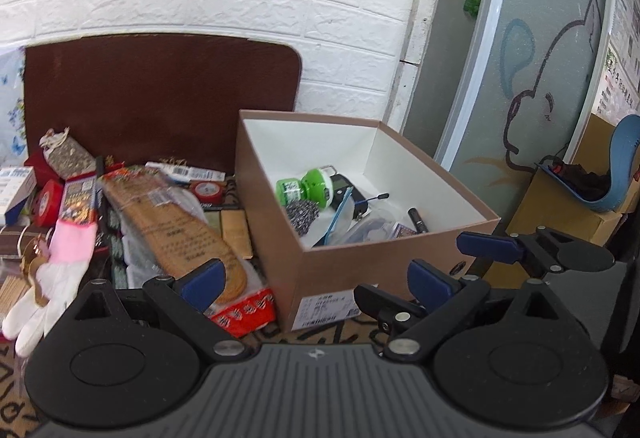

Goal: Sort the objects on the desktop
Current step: 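Withdraw both grippers from the box back toward the table, then grasp the pink-capped marker with the left gripper while the right grasps a black marker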

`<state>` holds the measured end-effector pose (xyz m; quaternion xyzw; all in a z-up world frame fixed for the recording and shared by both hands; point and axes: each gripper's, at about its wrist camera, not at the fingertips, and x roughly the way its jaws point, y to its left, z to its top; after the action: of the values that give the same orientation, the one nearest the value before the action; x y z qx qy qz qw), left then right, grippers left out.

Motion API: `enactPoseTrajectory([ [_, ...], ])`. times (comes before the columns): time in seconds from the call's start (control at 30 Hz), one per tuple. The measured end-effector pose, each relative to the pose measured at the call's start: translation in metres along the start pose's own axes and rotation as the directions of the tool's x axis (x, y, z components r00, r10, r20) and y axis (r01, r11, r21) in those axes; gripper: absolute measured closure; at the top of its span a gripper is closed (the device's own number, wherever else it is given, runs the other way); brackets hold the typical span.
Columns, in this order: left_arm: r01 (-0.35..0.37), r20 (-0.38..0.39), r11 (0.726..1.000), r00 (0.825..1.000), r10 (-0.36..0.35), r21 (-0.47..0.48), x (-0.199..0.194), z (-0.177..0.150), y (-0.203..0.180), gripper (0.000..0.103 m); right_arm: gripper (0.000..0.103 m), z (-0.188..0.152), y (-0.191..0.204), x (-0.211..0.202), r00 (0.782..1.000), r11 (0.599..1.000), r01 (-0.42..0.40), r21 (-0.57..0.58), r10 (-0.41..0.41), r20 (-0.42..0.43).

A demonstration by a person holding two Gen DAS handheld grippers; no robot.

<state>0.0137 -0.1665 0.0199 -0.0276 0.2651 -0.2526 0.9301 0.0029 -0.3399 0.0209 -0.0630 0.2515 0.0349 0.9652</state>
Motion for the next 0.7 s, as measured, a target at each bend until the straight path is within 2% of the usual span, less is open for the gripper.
enactPoseTrajectory([
  [0.23,-0.028,-0.012,0.996,1.0,0.027,-0.082,-0.018,-0.032,0.03,0.003,0.007,-0.016,0.042,0.006,0.997,0.998,-0.065,-0.028,0.063,-0.037],
  [0.43,-0.073,-0.046,0.987,0.997,0.067,-0.144,-0.031,-0.059,0.065,0.003,0.007,-0.032,0.086,0.018,0.985,0.988,-0.148,-0.033,0.144,-0.092],
  [0.7,-0.166,-0.117,0.947,0.983,0.139,-0.273,-0.033,-0.085,0.116,0.004,0.007,-0.043,0.127,0.03,0.968,0.958,-0.243,-0.153,0.229,-0.099],
])
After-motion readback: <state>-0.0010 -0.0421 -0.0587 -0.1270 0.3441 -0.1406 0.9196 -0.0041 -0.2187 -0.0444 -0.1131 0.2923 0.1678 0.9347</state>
